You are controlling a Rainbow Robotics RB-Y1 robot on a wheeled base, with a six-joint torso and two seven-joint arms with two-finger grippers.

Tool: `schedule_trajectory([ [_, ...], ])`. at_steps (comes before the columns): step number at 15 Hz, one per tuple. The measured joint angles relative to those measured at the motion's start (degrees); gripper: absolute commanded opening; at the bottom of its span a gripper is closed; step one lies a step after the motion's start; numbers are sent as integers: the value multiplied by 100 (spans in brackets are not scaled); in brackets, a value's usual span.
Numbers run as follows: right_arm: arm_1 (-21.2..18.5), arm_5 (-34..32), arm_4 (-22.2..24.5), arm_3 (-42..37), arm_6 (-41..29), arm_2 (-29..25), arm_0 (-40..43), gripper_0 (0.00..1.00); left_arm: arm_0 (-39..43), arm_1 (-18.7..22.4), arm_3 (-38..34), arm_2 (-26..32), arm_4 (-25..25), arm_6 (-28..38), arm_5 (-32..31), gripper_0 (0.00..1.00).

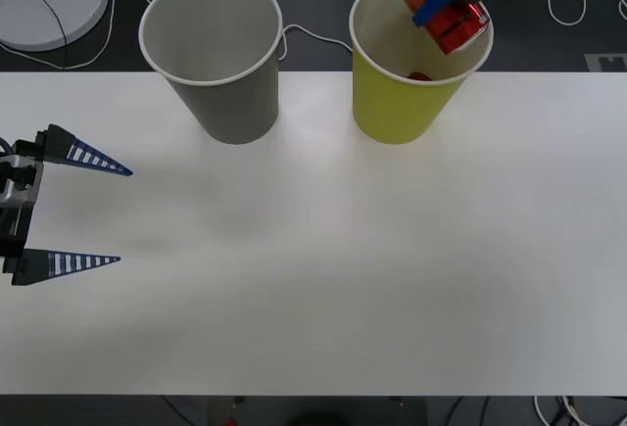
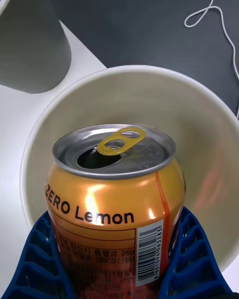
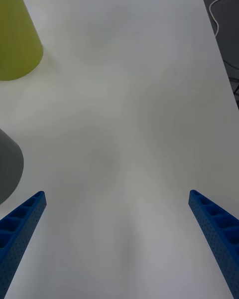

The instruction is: Put the can into the green bin and the plastic bottle into the gray bin

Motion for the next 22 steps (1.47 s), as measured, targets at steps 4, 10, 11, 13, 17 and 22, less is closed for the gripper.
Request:
schedule_trajectory([
  [4, 30, 4, 59, 141, 120, 57, -112, 17, 0, 0, 0, 0, 0, 0, 0, 100],
  [10, 2, -2, -16, 133, 503, 51, -108, 100, 0, 0, 0, 0, 0, 0, 0, 100],
  [11, -37, -15, -62, 100, 544, 51, -109, 100, 0, 0, 0, 0, 0, 0, 0, 100],
  [13, -173, -193, -191, -39, 607, -12, -105, 100, 0, 0, 0, 0, 0, 0, 0, 100],
  [17, -690, -529, -1044, -286, 868, -284, 24, 100, 0, 0, 0, 0, 0, 0, 0, 100],
  [22, -1327, -532, -2119, -519, 2106, -848, 586, 100, 0, 0, 0, 0, 0, 0, 0, 100],
])
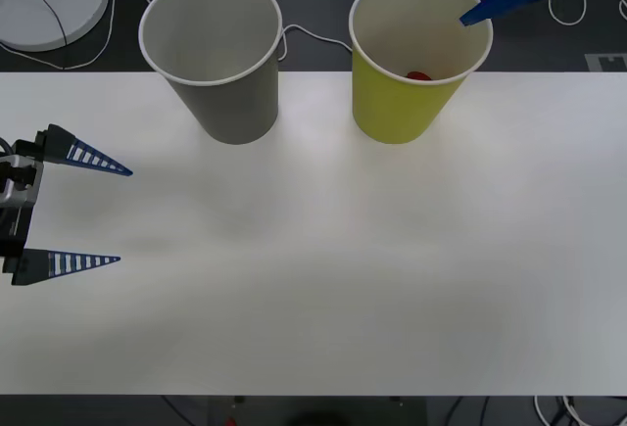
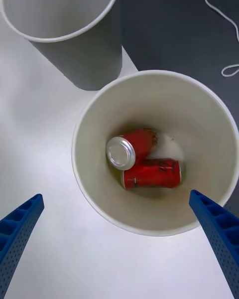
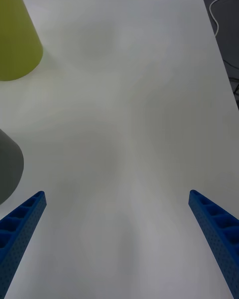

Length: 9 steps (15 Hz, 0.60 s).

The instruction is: Put the can into the green bin and the plastic bottle into the gray bin

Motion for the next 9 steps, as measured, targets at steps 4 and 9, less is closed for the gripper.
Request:
schedule_trajectory([
  [4, -520, 0, -791, -667, 902, -547, 902, 100, 0, 0, 0, 0, 0, 0, 0, 100],
  [9, -819, -1, -1462, -1597, 2184, -1629, 2565, 100, 0, 0, 0, 0, 0, 0, -1, 100],
])
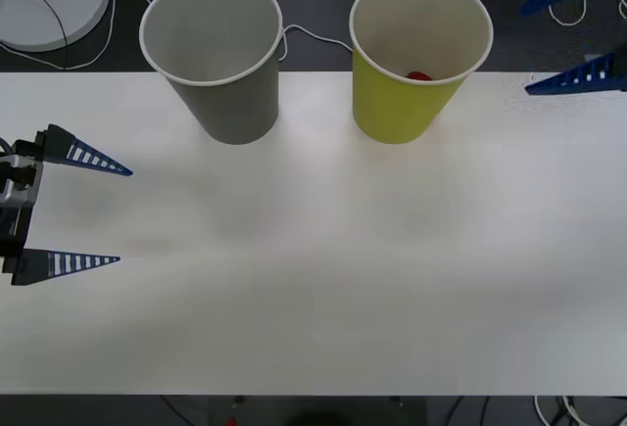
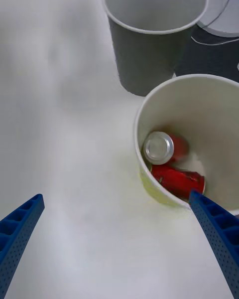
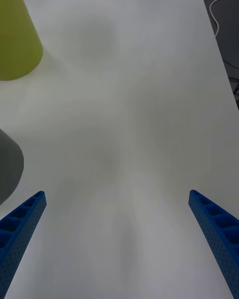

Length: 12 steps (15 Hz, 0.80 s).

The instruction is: Put the can into the green bin and the plastic bottle into the gray bin

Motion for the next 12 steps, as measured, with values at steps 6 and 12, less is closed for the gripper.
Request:
schedule_trajectory([
  [6, 0, 0, -607, -363, 1399, -694, 1344, 100, 0, 0, 0, 0, 0, 0, 0, 100],
  [12, 149, 0, -1111, -533, 2607, -1209, 2627, 100, 0, 0, 0, 0, 0, 0, 0, 100],
])
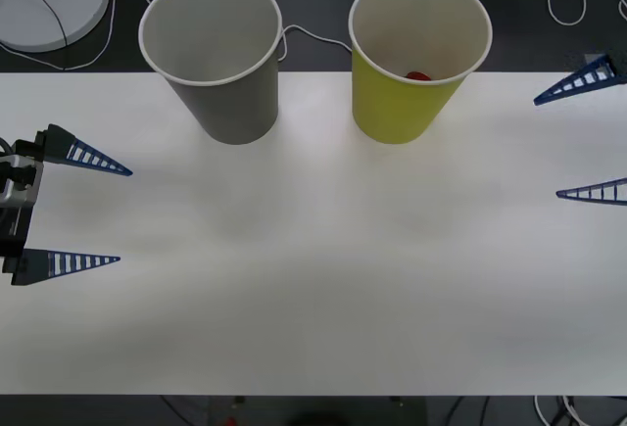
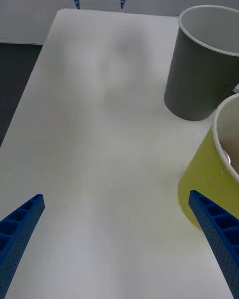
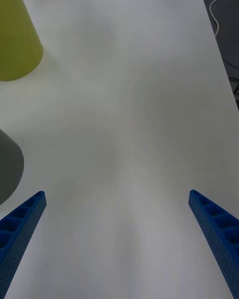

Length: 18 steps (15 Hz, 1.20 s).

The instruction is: Put the can into the green bin and the plastic bottle into the gray bin

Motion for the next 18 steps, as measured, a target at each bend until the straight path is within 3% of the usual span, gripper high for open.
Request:
schedule_trajectory([
  [8, 574, 0, 30, -532, 599, -779, 1457, 100, 0, 0, 0, 0, 0, 0, 0, 100],
  [15, 1375, 0, 687, -522, 1118, -1079, 1686, 100, 0, 0, 0, 0, 0, 0, 0, 100],
  [18, 1490, 0, 844, -563, 1156, -1111, 1680, 100, 0, 0, 0, 0, 0, 0, 0, 100],
])
